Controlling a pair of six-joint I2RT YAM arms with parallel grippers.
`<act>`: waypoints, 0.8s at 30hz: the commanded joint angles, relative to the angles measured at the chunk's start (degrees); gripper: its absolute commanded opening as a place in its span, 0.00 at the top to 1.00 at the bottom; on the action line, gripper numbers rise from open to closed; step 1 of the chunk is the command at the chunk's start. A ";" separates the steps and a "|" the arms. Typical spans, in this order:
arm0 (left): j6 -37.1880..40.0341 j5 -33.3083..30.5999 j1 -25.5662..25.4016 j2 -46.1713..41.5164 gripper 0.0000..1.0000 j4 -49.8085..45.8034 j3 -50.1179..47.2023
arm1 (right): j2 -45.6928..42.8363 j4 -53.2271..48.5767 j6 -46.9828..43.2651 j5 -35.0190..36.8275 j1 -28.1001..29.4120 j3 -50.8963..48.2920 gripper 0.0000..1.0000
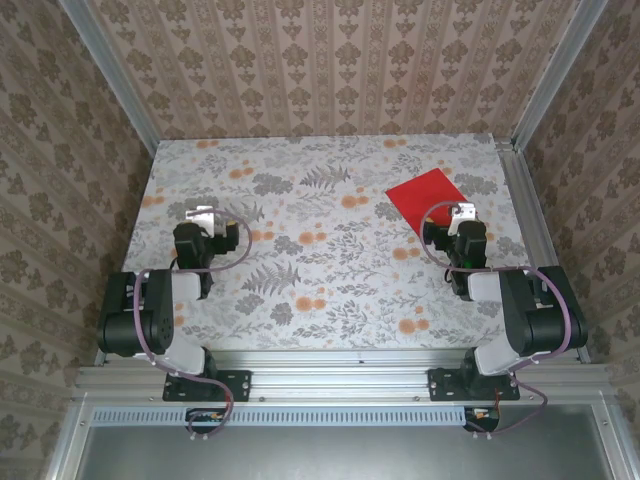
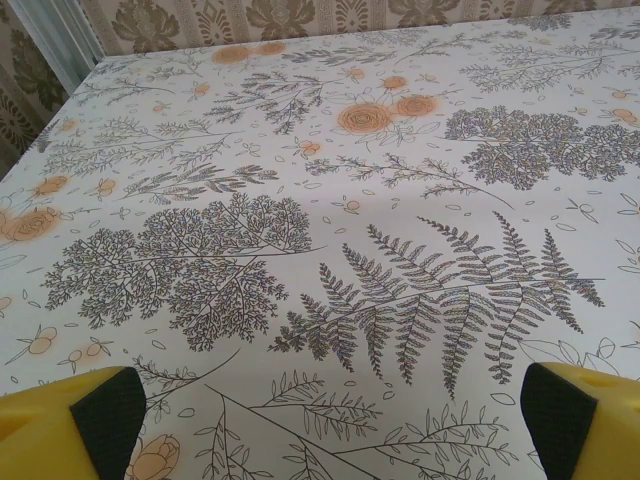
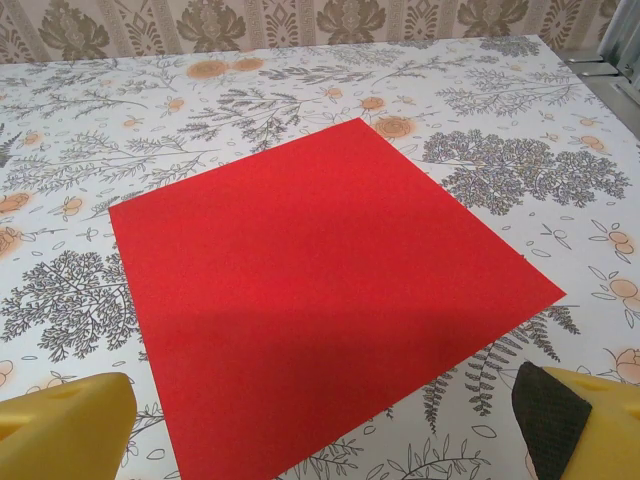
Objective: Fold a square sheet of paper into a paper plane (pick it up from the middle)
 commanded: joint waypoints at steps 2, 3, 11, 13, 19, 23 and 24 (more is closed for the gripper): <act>0.38 0.44 -0.06 0.53 0.00 1.60 -0.54 | 0.45 1.93 -0.32 0.79 0.37 0.01 0.00; 0.40 0.50 -0.03 0.55 0.00 1.60 -0.54 | 0.45 1.85 -0.32 0.79 0.35 0.01 0.00; 0.16 0.87 0.21 0.59 0.00 1.37 -0.38 | 0.45 1.93 -0.24 0.61 0.24 0.02 0.00; 0.08 1.12 0.31 0.60 0.00 1.46 -0.46 | 0.44 2.00 -0.24 0.53 0.23 -0.06 0.00; -0.27 -0.54 0.29 -4.79 0.00 -0.66 -1.71 | -3.88 -4.51 -0.91 -0.98 0.26 1.55 0.00; -1.44 -1.96 -0.13 -14.93 0.00 -14.67 2.27 | -12.32 -17.60 -1.41 -4.18 0.32 5.95 0.00; -2.78 -1.77 -0.08 -16.39 0.00 -17.19 3.46 | -14.04 -20.04 -0.89 -5.61 0.32 6.91 0.00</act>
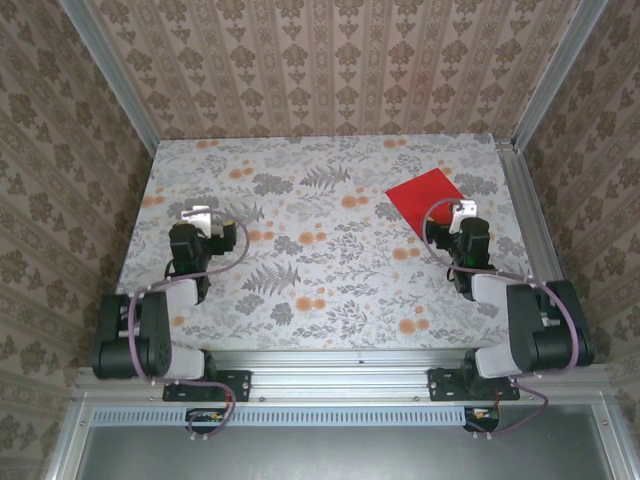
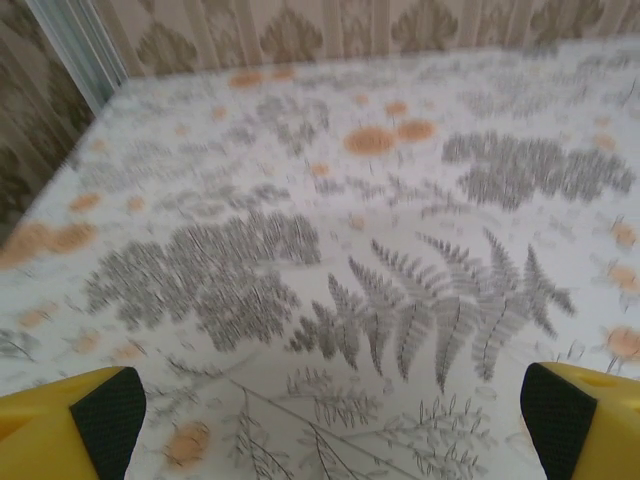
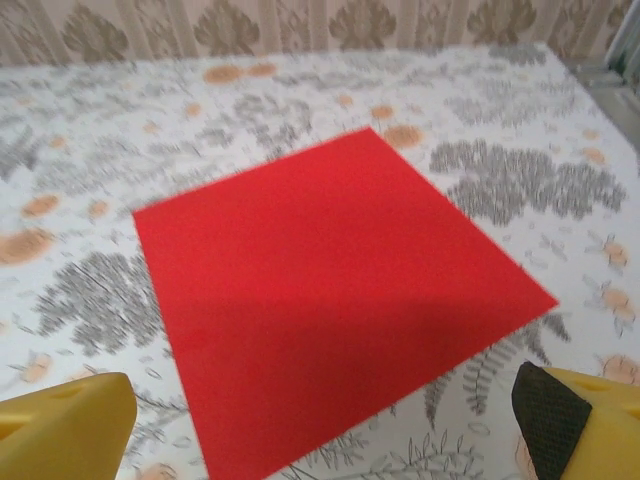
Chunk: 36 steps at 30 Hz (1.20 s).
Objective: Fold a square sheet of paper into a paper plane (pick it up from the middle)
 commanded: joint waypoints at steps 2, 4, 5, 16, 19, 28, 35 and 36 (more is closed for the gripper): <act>-5.32 0.31 -0.30 -6.73 0.00 -13.13 6.27 | -7.76 -15.32 1.45 -6.48 0.32 7.39 0.00; -8.34 2.73 -0.64 -7.90 0.00 -18.72 9.28 | -8.60 -22.00 2.73 -10.42 0.65 11.21 0.00; -10.21 3.98 -0.87 -8.04 0.00 -21.54 11.00 | -8.58 -25.19 4.06 -11.93 0.93 13.17 0.00; -22.89 20.72 -5.17 -0.05 0.00 -36.77 22.33 | 9.06 -50.10 12.83 -10.31 2.08 35.75 0.00; -24.99 23.19 -7.21 2.18 0.00 -36.20 23.52 | 14.24 -54.61 14.13 -5.97 1.99 40.19 0.00; -28.02 24.28 -11.58 8.32 0.00 -35.78 26.96 | 28.60 -64.15 15.14 -0.01 1.64 51.66 0.00; -28.85 24.73 -14.05 10.56 0.00 -35.88 27.40 | 36.10 -67.06 15.85 -0.94 1.55 57.12 0.00; -28.89 24.90 -14.33 10.88 0.00 -36.07 27.39 | 37.11 -67.10 15.86 -1.23 1.55 58.03 0.00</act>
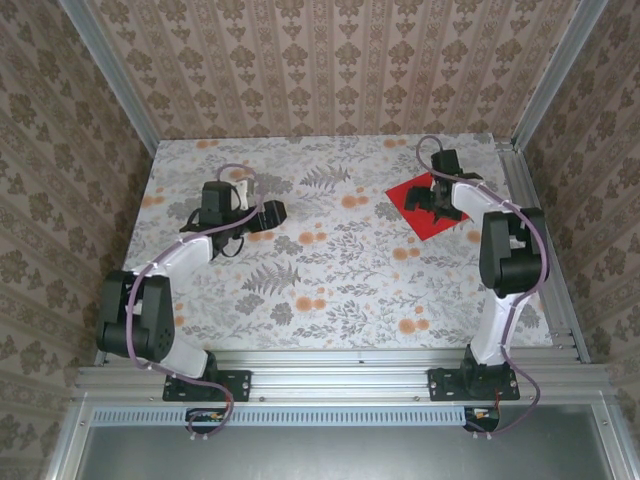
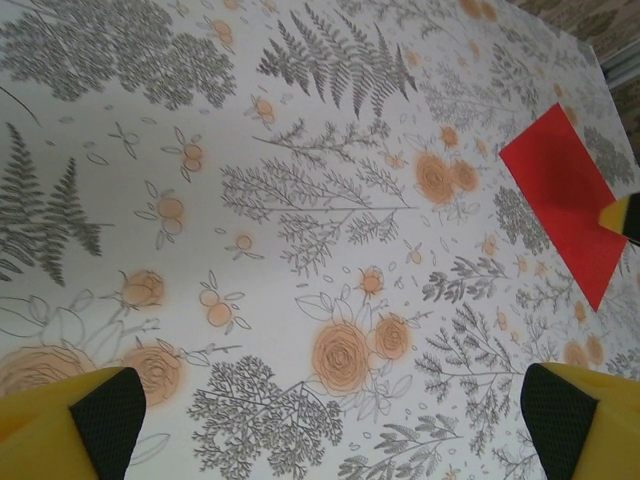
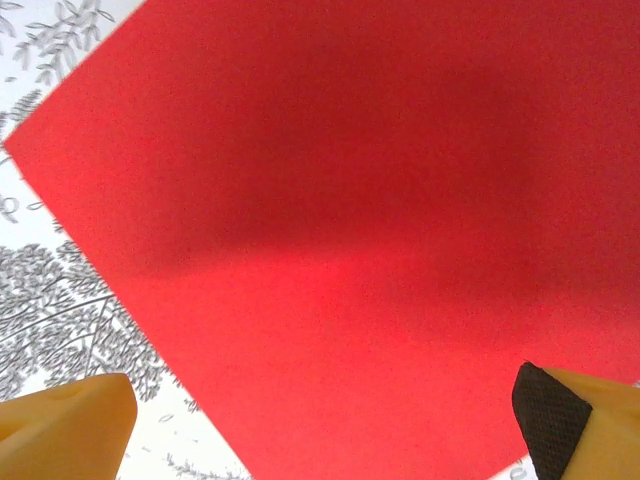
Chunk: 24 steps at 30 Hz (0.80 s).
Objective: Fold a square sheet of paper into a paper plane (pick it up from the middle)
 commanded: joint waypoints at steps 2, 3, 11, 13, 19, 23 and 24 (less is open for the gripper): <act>-1.30 1.52 -1.18 1.08 0.00 -0.88 1.30 | 4.59 -6.32 1.31 0.36 -0.31 5.03 0.01; -1.34 1.65 -1.37 1.32 0.00 -0.97 1.30 | 5.67 -7.20 1.37 0.13 -0.23 6.10 0.01; -1.62 3.04 -1.83 2.81 0.00 -1.23 1.48 | 10.55 -11.70 0.69 0.26 0.04 12.11 0.03; -1.41 3.23 -1.85 2.97 0.00 -1.57 1.68 | 11.46 -13.00 0.53 0.33 0.26 13.28 0.04; -0.35 3.18 -1.84 2.94 0.00 -2.30 1.88 | 13.51 -16.08 -0.22 3.19 2.06 16.53 0.05; 0.18 3.64 -1.86 3.02 0.00 -2.87 1.95 | 14.08 -17.74 -0.06 5.66 3.53 17.88 0.04; 0.41 3.65 -1.86 2.96 0.00 -3.36 2.01 | 14.04 -17.95 -0.28 6.87 4.12 17.98 0.04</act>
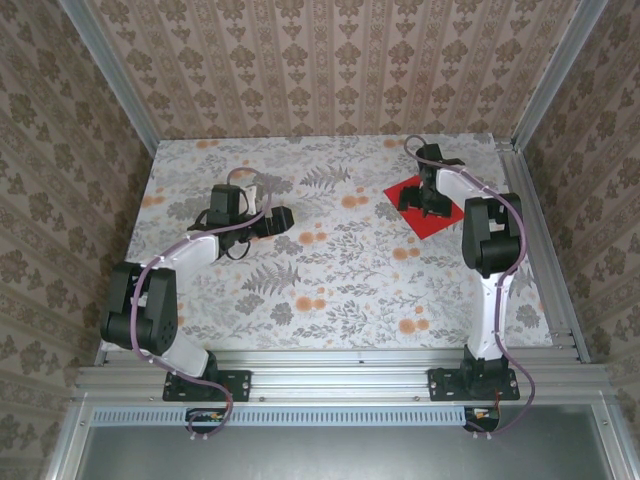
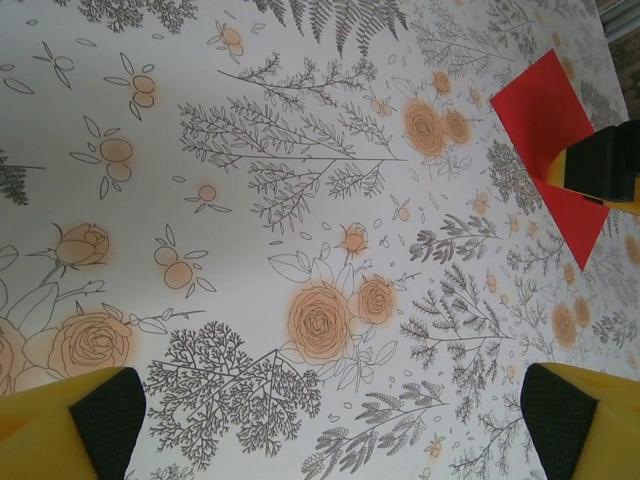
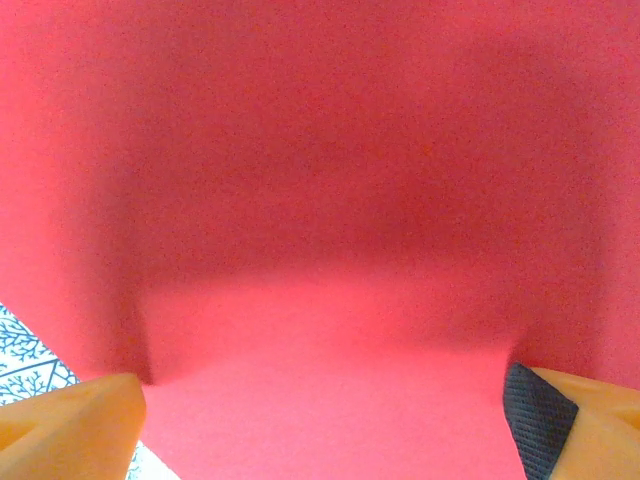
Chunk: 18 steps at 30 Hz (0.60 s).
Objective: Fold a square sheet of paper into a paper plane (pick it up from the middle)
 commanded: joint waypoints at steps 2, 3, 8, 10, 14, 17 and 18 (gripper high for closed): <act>1.73 1.28 -0.29 0.21 0.00 -2.96 1.93 | 1.65 -4.63 -1.04 5.49 2.33 2.24 0.01; 1.93 1.29 -0.28 0.07 0.00 -3.06 1.85 | 1.88 -5.71 -1.22 6.37 2.85 2.97 0.00; 2.51 1.47 -0.28 -0.16 0.00 -2.91 1.02 | 0.93 -6.79 -1.79 7.13 3.83 2.59 0.01; 2.26 1.79 -0.28 -0.02 0.00 -2.47 0.87 | 0.00 -6.69 -1.53 6.91 3.77 1.98 0.01; 2.03 2.22 -0.29 0.02 0.00 -2.16 0.61 | -3.84 -3.49 2.53 3.66 2.57 -0.86 0.03; 2.12 2.33 -0.29 -0.08 0.00 -2.29 0.58 | -5.83 -1.74 10.08 2.79 1.42 -1.37 0.05; 2.11 2.32 -0.29 -0.07 0.00 -2.27 0.61 | -5.87 -1.63 12.46 3.77 1.28 -0.97 0.05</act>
